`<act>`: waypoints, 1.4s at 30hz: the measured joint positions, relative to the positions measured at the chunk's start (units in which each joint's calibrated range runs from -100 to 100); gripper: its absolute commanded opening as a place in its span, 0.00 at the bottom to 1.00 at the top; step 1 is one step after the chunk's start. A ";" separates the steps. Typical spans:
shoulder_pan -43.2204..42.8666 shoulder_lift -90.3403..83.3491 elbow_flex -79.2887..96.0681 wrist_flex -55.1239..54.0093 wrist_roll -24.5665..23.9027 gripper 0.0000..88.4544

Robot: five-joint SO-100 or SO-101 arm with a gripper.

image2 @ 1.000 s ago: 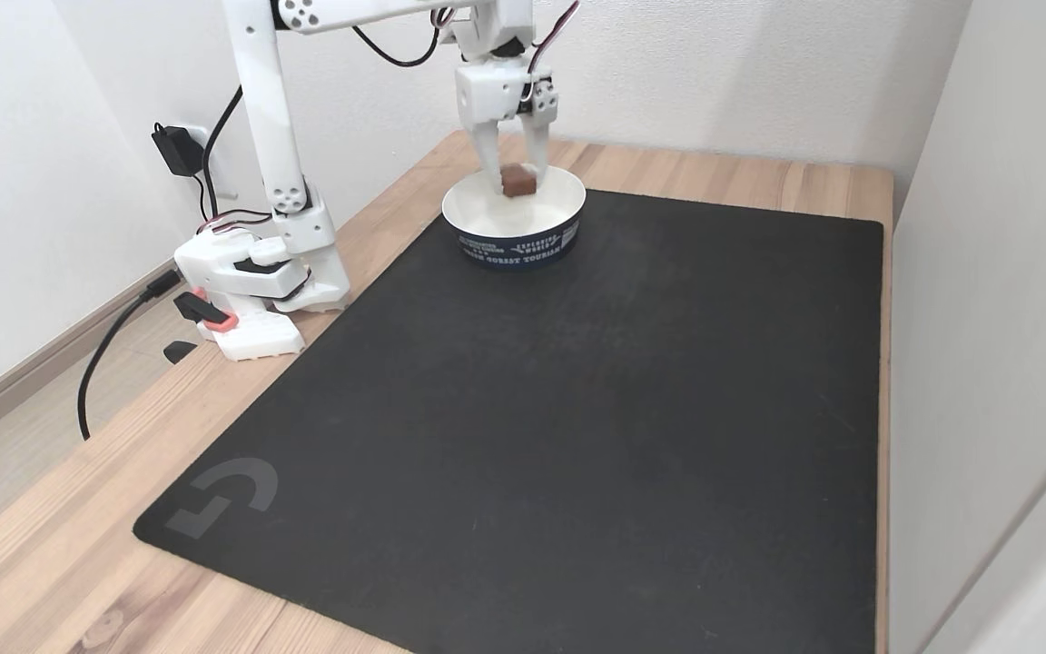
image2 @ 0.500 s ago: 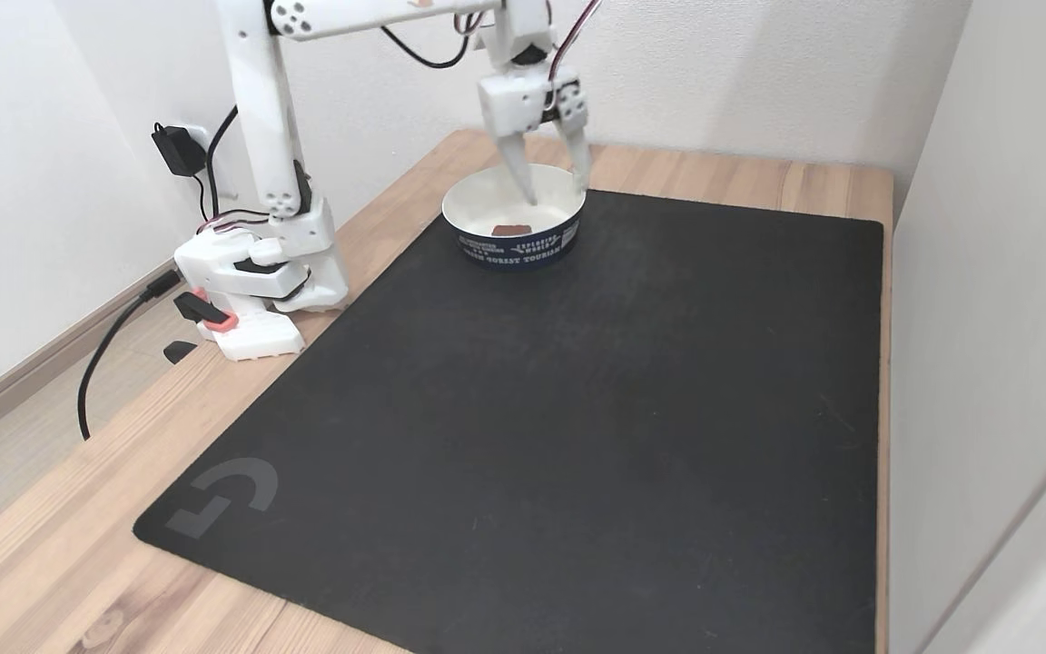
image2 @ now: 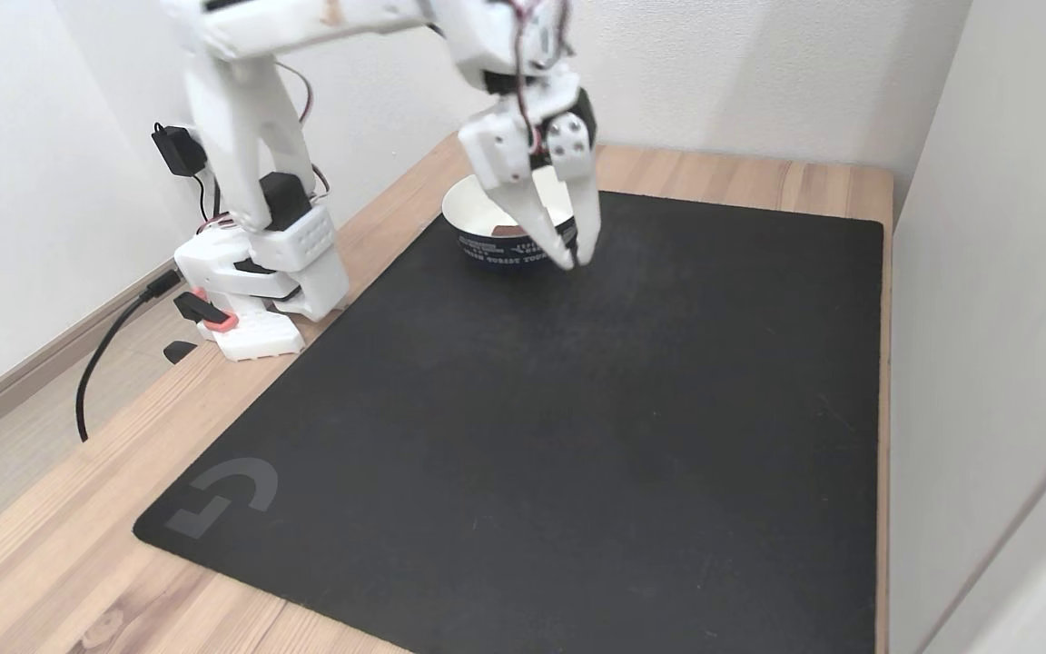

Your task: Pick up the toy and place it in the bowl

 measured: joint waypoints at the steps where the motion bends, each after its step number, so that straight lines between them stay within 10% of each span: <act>1: 2.91 -3.25 6.61 -5.40 0.98 0.03; 20: -6.24 -61.87 95.98 -45.17 1.34 0.03; 42: -10.49 -105.08 116.11 -23.47 -3.66 0.03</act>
